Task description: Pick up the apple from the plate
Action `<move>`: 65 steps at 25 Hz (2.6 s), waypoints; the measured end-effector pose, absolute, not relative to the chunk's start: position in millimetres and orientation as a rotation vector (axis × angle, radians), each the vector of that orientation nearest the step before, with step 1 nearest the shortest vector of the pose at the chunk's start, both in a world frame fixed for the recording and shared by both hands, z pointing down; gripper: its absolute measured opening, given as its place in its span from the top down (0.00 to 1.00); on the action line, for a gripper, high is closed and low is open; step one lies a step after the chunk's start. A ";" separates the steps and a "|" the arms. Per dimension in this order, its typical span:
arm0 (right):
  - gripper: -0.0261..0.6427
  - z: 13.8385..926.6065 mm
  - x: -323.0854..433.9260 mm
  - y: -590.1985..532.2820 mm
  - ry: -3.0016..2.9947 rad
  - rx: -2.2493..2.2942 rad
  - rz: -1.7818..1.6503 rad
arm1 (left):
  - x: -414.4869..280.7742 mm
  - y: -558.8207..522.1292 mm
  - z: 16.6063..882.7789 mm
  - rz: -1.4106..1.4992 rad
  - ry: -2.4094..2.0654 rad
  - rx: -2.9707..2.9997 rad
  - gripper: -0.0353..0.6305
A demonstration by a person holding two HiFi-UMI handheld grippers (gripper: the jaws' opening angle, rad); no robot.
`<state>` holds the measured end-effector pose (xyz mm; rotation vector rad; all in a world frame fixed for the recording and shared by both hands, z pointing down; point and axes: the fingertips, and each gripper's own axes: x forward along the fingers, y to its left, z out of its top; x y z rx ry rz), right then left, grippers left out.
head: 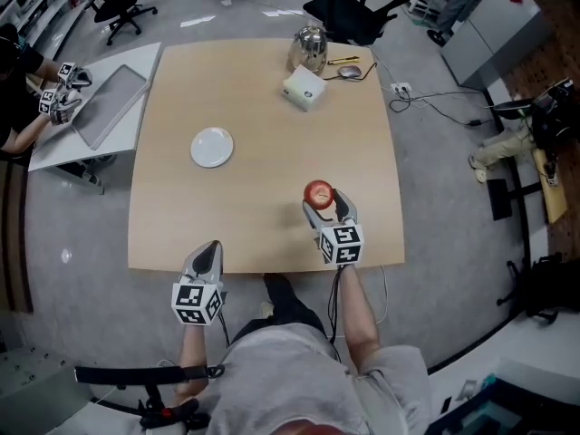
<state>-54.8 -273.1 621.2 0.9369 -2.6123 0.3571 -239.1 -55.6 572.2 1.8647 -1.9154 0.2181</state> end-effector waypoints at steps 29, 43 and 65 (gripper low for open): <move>0.42 726.2 105.9 -254.3 -2.377 1.233 0.524 | -141.2 -85.8 610.3 0.367 -1.667 2.049 0.92; 0.42 752.3 126.3 -243.0 -2.341 1.241 0.558 | -120.4 -76.3 621.4 0.398 -1.640 2.051 0.92; 0.37 742.2 131.0 -233.4 -2.352 1.244 0.516 | -111.6 -55.6 606.1 0.359 -1.703 2.041 0.92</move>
